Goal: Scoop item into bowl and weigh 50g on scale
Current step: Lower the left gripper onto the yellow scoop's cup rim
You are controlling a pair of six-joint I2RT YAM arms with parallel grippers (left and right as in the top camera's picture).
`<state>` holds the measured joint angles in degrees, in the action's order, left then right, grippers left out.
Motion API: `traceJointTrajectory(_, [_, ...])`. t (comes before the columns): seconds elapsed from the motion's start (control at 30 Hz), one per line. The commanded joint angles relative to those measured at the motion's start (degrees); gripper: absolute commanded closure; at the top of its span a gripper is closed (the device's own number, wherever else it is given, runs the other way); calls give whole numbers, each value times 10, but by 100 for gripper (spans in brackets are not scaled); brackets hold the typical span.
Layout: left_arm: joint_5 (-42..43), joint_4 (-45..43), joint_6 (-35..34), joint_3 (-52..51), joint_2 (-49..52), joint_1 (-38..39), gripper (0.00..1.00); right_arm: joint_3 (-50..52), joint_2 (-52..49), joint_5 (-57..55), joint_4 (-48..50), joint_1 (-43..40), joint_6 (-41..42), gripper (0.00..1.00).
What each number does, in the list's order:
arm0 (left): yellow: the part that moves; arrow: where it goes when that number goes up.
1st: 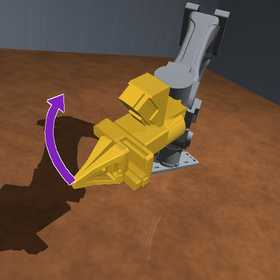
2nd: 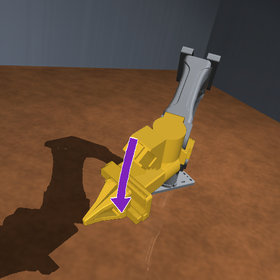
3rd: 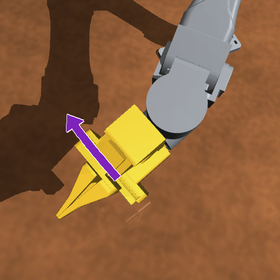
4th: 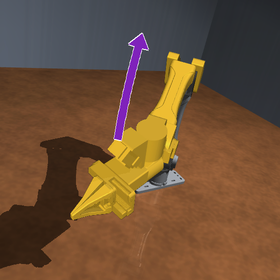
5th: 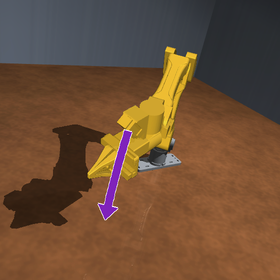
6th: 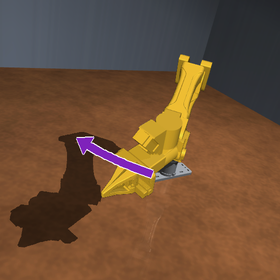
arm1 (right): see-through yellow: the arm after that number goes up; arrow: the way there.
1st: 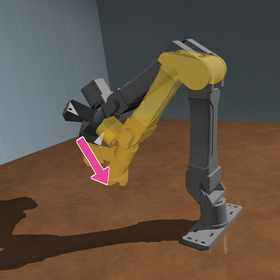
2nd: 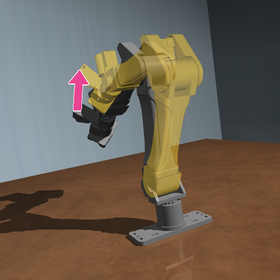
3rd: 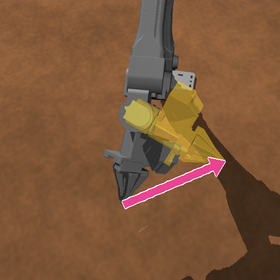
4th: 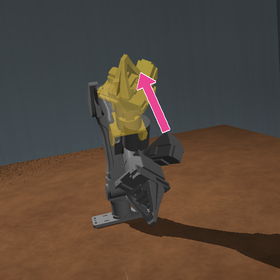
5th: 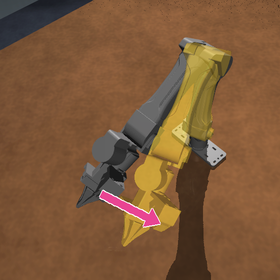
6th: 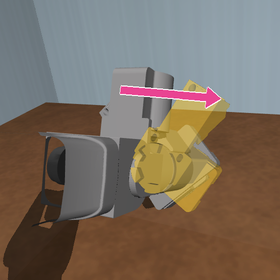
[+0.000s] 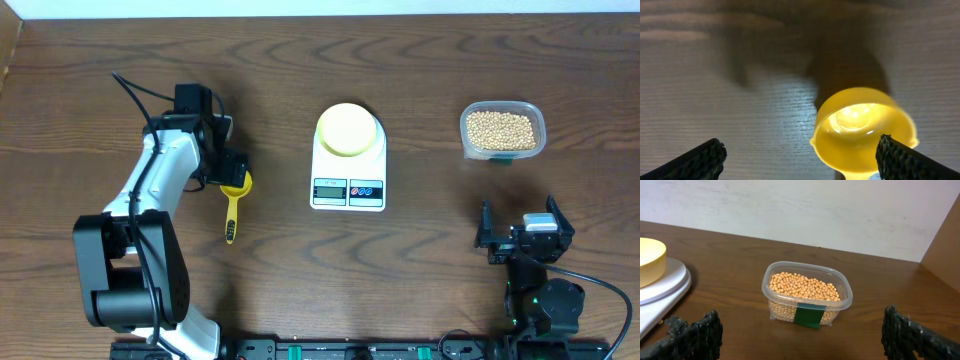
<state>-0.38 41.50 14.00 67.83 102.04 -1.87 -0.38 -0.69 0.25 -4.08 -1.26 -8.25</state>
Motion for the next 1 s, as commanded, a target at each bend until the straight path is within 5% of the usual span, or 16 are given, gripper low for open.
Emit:
traceJointTrajectory(0.0, [-3,-2,10,-13,7,-5,3,1,4,1,-3,6,-8,1])
traceJointTrajectory(0.97, [-3,-96,10,-69,7,-6,2,1,4,1,-3,6,-8,1])
